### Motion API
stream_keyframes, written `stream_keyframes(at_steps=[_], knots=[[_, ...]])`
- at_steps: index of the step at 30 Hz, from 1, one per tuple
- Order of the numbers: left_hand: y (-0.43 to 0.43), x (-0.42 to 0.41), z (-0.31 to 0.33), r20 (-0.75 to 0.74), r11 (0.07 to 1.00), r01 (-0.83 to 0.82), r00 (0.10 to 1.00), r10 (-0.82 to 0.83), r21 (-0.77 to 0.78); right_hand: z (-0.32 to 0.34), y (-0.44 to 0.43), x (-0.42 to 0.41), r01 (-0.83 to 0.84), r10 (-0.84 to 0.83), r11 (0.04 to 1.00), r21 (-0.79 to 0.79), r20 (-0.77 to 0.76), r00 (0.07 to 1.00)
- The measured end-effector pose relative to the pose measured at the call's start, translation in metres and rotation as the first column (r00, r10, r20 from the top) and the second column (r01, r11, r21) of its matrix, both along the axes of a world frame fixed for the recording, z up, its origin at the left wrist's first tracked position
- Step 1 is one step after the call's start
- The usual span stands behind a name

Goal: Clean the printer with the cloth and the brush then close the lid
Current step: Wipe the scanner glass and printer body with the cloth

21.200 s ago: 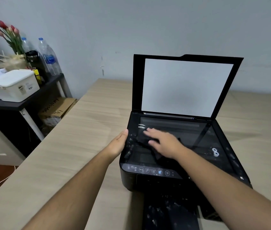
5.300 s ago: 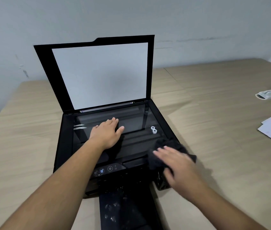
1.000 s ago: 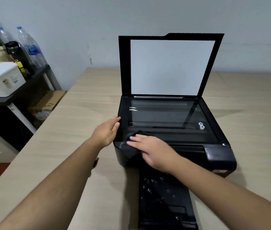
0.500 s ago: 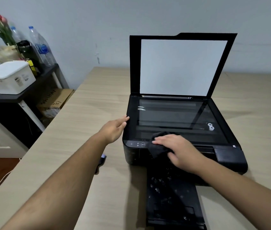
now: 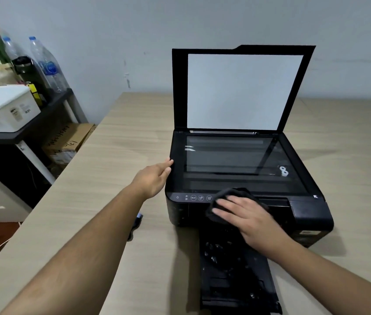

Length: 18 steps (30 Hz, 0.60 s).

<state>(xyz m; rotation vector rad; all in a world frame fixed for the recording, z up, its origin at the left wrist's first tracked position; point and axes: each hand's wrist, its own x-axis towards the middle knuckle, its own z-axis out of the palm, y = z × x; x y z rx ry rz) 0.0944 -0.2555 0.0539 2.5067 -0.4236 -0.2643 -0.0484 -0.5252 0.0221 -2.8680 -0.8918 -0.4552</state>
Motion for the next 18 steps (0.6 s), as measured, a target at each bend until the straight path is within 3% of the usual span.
stream_keyframes(at_steps=[4, 6, 8, 10, 12, 15, 18], knots=[[-0.008, -0.005, 0.007, 0.083, 0.993, -0.038, 0.996, 0.029, 0.113, 0.006, -0.044, -0.023, 0.154, -0.150, 0.985, 0.081, -0.056, 0.987], [-0.015, -0.010, 0.012, 0.209, 0.981, -0.088, 0.977, 0.051, 0.175, 0.020, -0.043, -0.023, 0.273, -0.256, 0.927, 0.256, -0.100, 0.962], [-0.028, -0.016, 0.016, 0.339, 0.978, -0.103, 0.940, 0.035, 0.183, 0.037, -0.041, -0.020, 0.434, -0.414, 0.729, 0.529, -0.164, 0.895], [-0.045, -0.024, 0.021, 0.387, 0.984, -0.036, 0.921, -0.035, 0.174, 0.053, -0.046, -0.022, 0.494, -0.566, 0.525, 0.693, -0.149, 0.811], [-0.065, -0.032, 0.023, 0.372, 0.978, 0.079, 0.916, -0.148, 0.195, 0.061, -0.055, -0.030, 0.508, -0.691, 0.448, 0.736, -0.076, 0.719], [-0.092, -0.046, 0.020, 0.334, 0.942, 0.236, 0.891, -0.308, 0.240, 0.054, -0.069, -0.043, 0.554, -0.808, 0.426, 0.715, 0.025, 0.589], [-0.113, -0.054, 0.015, 0.307, 0.904, 0.325, 0.862, -0.404, 0.277, 0.022, -0.065, -0.049, 0.678, -0.827, 0.453, 0.579, -0.011, 0.562]])
